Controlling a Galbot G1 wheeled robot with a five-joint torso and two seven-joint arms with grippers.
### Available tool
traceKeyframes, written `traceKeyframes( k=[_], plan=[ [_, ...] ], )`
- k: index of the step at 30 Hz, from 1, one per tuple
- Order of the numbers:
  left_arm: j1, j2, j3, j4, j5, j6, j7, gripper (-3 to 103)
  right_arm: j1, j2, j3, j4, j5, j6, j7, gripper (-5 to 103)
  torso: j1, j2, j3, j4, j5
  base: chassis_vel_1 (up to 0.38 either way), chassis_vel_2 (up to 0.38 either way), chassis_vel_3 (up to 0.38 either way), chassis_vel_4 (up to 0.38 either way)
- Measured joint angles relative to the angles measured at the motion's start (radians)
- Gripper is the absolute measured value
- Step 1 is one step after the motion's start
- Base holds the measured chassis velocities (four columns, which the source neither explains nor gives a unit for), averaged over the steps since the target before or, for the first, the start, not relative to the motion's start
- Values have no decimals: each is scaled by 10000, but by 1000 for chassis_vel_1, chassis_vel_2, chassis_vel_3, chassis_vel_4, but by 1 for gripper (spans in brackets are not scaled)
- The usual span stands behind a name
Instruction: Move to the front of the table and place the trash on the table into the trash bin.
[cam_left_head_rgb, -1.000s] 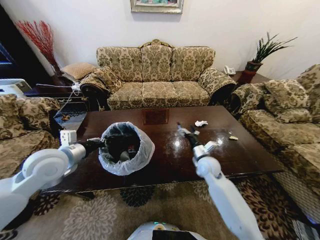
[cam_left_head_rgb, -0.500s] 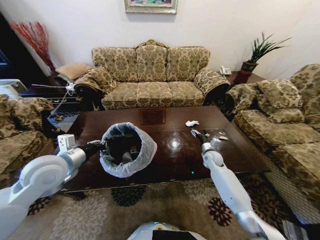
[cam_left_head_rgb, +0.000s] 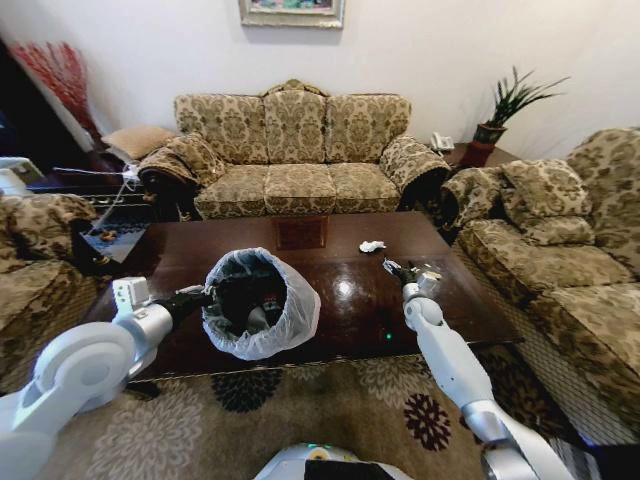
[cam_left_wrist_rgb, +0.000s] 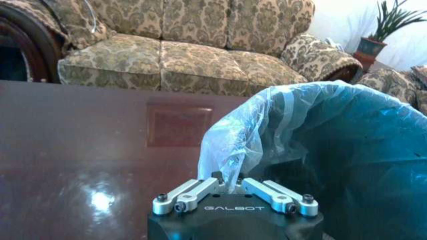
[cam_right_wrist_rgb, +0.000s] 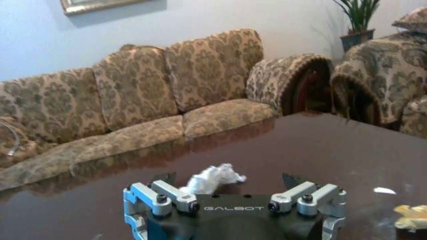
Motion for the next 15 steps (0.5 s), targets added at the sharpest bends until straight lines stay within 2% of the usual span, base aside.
traceKeyframes(
  k=[3,7,12,15],
  plan=[
    [51,-83,0,-11,102,15,93,0,89,14,-74,-165,5,53,15,100,1,0,1,-3,12,-125,43,83,-88],
    [70,-134,-7,12,183,22,182,0,226,107,-179,-384,15,55,-20,100,0,1,-1,-9,0,-171,134,153,-131],
    [56,-157,-1,71,221,23,207,0,558,391,-331,-840,-119,121,-197,100,7,0,2,2,6,-194,253,219,-224],
    [22,-153,25,138,224,23,214,0,709,592,-445,-993,-320,-97,-285,100,16,-2,6,-2,-2,-201,245,203,-220]
  ],
)
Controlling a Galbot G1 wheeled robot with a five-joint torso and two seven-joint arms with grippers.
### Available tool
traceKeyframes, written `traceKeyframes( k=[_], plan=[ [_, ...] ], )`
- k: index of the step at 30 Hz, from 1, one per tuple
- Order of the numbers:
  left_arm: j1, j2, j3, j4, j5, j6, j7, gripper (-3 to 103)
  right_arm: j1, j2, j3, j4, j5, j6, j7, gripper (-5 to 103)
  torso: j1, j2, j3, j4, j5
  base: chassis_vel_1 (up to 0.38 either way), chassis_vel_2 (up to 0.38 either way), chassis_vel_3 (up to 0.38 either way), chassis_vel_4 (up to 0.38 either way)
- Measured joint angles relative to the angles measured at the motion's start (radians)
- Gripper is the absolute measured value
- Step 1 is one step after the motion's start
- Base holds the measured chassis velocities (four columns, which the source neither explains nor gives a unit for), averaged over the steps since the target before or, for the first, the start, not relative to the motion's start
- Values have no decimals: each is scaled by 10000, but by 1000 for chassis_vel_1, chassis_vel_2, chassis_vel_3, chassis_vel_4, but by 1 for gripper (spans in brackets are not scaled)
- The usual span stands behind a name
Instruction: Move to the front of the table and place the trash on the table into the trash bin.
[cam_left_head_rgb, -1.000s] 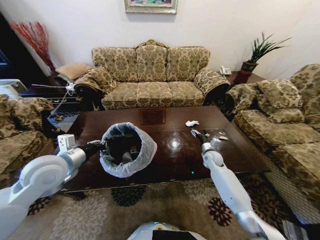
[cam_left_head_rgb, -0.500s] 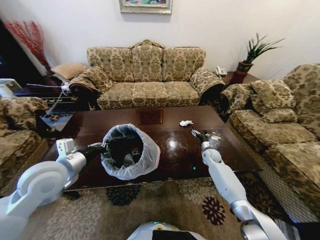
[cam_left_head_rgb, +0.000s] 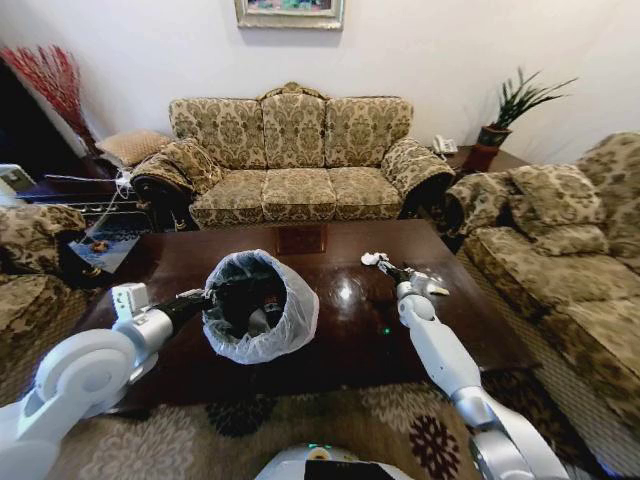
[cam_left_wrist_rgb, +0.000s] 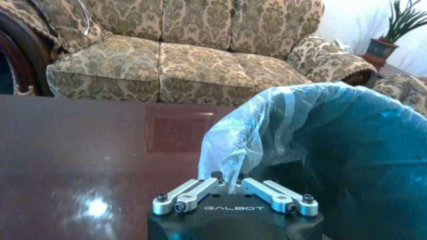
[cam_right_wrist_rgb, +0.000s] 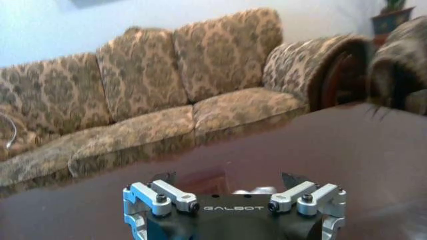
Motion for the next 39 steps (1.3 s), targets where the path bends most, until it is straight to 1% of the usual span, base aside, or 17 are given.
traceKeyframes(
  k=[3,4,7,8,14,16,18,19,22,24,26,27,30,31,35,37,39],
  plan=[
    [-7,-6,23,22,5,0,1,0,212,349,-5,-315,-489,-278,251,100,5,-2,3,0,-3,-108,133,106,-165],
    [10,-9,22,21,7,0,1,0,282,494,-1,-422,-738,-497,404,100,5,-3,3,4,8,-82,77,-14,26],
    [21,13,19,30,8,0,4,0,299,615,36,-486,-1056,-825,619,100,0,-2,2,0,10,-41,45,-10,17],
    [9,44,23,55,8,0,14,0,300,627,74,-549,-1159,-847,688,100,-6,-2,-1,-2,1,0,0,0,0],
    [-42,164,127,160,6,-2,90,0,414,612,198,-1027,-1323,-676,663,101,-28,8,-10,0,2,27,-28,-31,21],
    [-50,183,135,170,6,-4,91,0,436,606,213,-1088,-1332,-656,610,98,-25,7,-8,0,4,57,-11,-26,27],
    [-69,223,144,172,6,-14,98,0,470,588,223,-1126,-1333,-655,539,88,-13,5,-5,0,5,0,0,0,0],
    [-69,223,144,172,6,-14,98,0,470,588,223,-1126,-1333,-655,539,88,-13,5,-5,0,5,0,0,0,0],
    [-112,250,195,180,3,-32,102,0,542,597,198,-1299,-1357,-624,412,71,-4,1,-1,-1,5,0,0,0,0],
    [-118,249,208,183,3,-33,101,0,570,613,198,-1349,-1364,-620,382,71,-5,1,-1,-2,5,0,0,0,0],
    [-114,240,224,183,0,-34,104,0,672,690,181,-1536,-1375,-620,323,61,-12,2,-3,0,5,0,0,0,0],
    [-114,240,224,183,0,-34,104,0,672,690,181,-1536,-1375,-620,323,61,-12,2,-3,0,5,0,0,0,0],
    [-112,252,255,202,-4,-45,120,0,714,763,154,-1711,-1468,-578,163,44,-15,2,-5,1,4,0,0,0,0],
    [-112,252,255,202,-4,-45,120,0,714,763,154,-1711,-1468,-578,163,44,-15,2,-5,1,4,0,0,0,0],
    [-127,277,291,223,-4,-51,131,0,714,887,158,-1896,-1482,-577,105,23,-9,1,-3,0,5,0,0,0,0],
    [-127,285,291,226,-5,-53,136,0,714,898,161,-1922,-1482,-577,95,23,-9,1,-4,0,5,0,0,0,0],
    [-126,327,289,245,-9,-59,152,0,714,906,177,-1963,-1478,-575,72,12,-12,2,-4,0,4,0,0,0,0]
  ],
)
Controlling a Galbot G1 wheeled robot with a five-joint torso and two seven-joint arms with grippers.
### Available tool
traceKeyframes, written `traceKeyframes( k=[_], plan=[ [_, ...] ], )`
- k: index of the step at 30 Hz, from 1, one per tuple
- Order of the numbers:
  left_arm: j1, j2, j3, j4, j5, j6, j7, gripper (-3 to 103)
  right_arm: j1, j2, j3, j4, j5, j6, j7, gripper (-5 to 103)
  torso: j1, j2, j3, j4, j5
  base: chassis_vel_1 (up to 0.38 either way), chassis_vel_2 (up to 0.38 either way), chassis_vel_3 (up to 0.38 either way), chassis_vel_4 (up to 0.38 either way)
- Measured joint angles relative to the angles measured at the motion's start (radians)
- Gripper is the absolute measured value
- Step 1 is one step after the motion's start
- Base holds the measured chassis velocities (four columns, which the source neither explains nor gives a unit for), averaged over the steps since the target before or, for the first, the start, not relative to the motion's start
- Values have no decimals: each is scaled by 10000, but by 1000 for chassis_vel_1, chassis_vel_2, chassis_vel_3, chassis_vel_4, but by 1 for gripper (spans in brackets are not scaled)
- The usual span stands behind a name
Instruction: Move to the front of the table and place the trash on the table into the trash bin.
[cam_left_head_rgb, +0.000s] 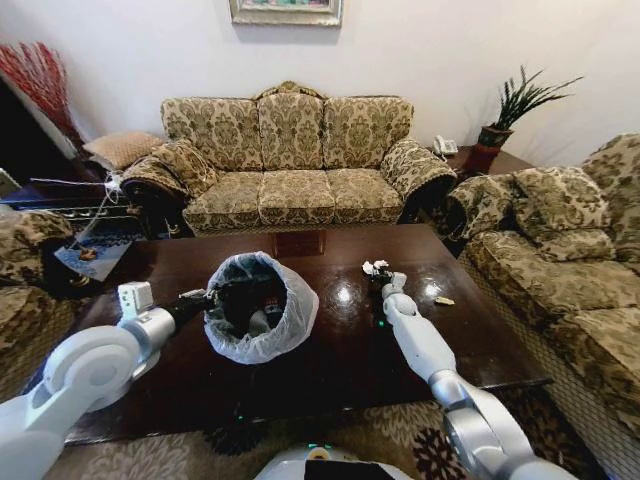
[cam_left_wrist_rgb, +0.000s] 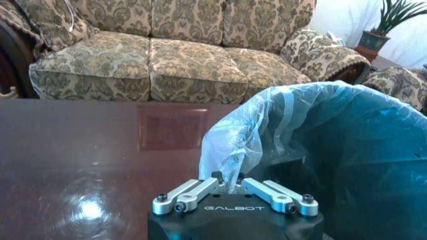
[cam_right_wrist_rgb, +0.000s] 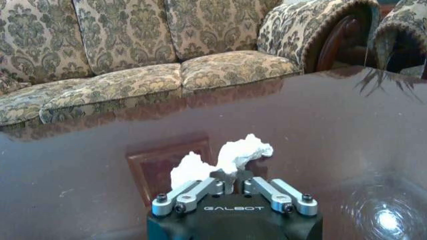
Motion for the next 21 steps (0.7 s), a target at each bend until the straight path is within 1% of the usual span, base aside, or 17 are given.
traceKeyframes(
  k=[1,3,6,8,10,11,13,14,17,18,21],
  plan=[
    [0,0,0,0,0,0,0,0,0,0,0,0,0,0,0,12,0,0,0,0,0,0,0,0,0],
    [0,32,-16,16,-5,-4,3,0,-32,-4,41,34,32,12,-4,3,0,0,0,1,-1,0,0,0,0],
    [1,54,-51,15,-17,-9,3,0,-205,-31,147,400,141,-9,28,1,2,-1,1,2,1,0,0,0,0],
    [49,84,-142,-21,-67,-12,-13,0,-712,-200,384,1634,404,-193,66,0,3,-1,1,1,2,0,0,0,0],
    [103,180,-206,-16,-104,-13,-44,0,-1417,-517,537,3383,743,-346,30,0,1,0,0,-2,-1,0,0,0,0],
    [103,180,-206,-16,-104,-13,-44,0,-1417,-517,537,3383,743,-346,30,0,1,0,0,-2,-1,0,0,0,0],
    [91,296,-231,18,-175,-12,-101,0,-2042,-745,661,4830,1017,-331,-7,0,-2,0,-1,0,0,0,0,0,0],
    [91,296,-231,18,-175,-12,-101,0,-2042,-745,661,4830,1017,-331,-7,0,-2,0,-1,0,0,0,0,0,0],
    [38,691,-249,178,-413,32,-265,0,-3104,-1182,680,7973,1255,-50,-225,0,0,0,0,-1,-1,0,0,0,0],
    [38,691,-249,178,-413,32,-265,0,-3104,-1182,680,7973,1255,-50,-225,0,0,0,0,-1,-1,0,0,0,0],
    [-112,1113,-247,399,-781,168,-525,0,-3835,-1578,146,10817,1663,-331,-392,0,1,0,0,-1,-3,0,0,0,0]
  ],
)
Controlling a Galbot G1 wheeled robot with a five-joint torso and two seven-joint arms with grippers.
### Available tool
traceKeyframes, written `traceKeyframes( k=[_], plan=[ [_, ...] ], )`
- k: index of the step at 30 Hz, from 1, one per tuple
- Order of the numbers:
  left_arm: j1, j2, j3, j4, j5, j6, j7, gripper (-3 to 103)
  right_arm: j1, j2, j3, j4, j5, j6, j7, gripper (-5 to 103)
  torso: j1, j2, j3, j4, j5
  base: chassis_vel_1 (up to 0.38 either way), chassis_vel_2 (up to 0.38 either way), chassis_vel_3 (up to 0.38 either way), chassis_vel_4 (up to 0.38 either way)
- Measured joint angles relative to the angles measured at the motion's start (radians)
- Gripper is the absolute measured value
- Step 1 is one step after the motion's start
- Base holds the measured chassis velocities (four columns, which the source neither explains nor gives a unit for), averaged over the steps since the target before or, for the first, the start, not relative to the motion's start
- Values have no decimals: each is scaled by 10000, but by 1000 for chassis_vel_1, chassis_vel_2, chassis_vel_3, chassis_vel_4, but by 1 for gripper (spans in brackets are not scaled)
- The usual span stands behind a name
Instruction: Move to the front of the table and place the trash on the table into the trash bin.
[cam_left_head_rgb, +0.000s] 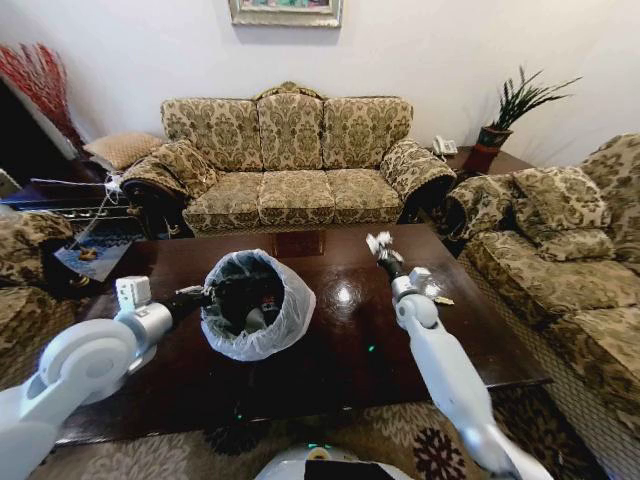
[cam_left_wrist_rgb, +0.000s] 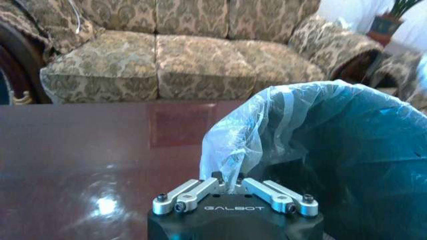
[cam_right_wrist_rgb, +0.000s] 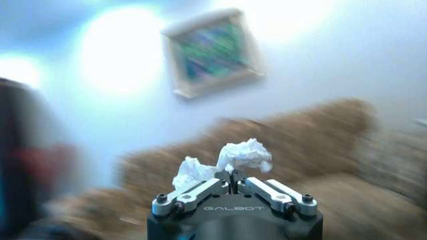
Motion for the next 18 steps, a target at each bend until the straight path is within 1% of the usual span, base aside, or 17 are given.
traceKeyframes(
  k=[1,2,3,4,5,6,8,10,11,13,15,17,18],
  plan=[
    [-41,189,11,106,-67,36,-110,0,-387,-103,-410,1285,326,-259,-35,0,-1,0,-1,0,-2,0,0,0,0],
    [-52,284,15,155,-82,64,-157,0,-523,-124,-631,1748,405,-362,-51,0,-2,1,-1,-1,-1,0,0,0,0],
    [-52,284,15,155,-82,64,-157,0,-523,-124,-631,1748,405,-362,-51,0,-2,1,-1,-1,-1,0,0,0,0],
    [-55,418,17,185,-88,117,-202,0,-741,-151,-1127,2526,418,-478,-149,0,-3,1,-2,-1,1,0,0,0,0],
    [-53,533,17,180,-93,170,-221,0,-825,-180,-1672,3034,199,-496,-300,0,-4,1,-2,-1,1,0,0,0,0],
    [-53,533,17,180,-93,170,-221,0,-825,-180,-1672,3034,199,-496,-300,0,-4,1,-2,-1,1,0,0,0,0],
    [-44,684,18,80,-106,238,-260,0,-757,-336,-2684,3365,-364,-438,-653,0,-3,1,-2,1,1,0,0,0,0],
    [-60,737,37,-21,-127,250,-283,0,-520,-511,-3551,3237,-932,-279,-1021,0,-1,1,0,0,3,0,0,0,0],
    [-60,737,37,-21,-127,250,-283,0,-520,-511,-3551,3237,-932,-279,-1021,0,-1,1,0,0,3,0,0,0,0],
    [-64,635,55,-207,-128,250,-284,0,-322,-565,-4164,2899,-1293,-268,-1393,0,1,0,1,0,5,0,0,0,0],
    [-55,501,58,-313,-125,253,-284,0,-288,-544,-4374,2793,-1391,-331,-1401,-2,1,0,1,1,3,0,0,0,0],
    [52,274,75,-439,-61,267,-256,0,-297,-464,-4702,2649,-1582,-554,-1388,9,0,1,0,1,2,0,0,0,0],
    [52,274,75,-439,-61,267,-256,0,-297,-464,-4702,2649,-1582,-554,-1388,9,0,1,0,1,2,0,0,0,0]
  ],
)
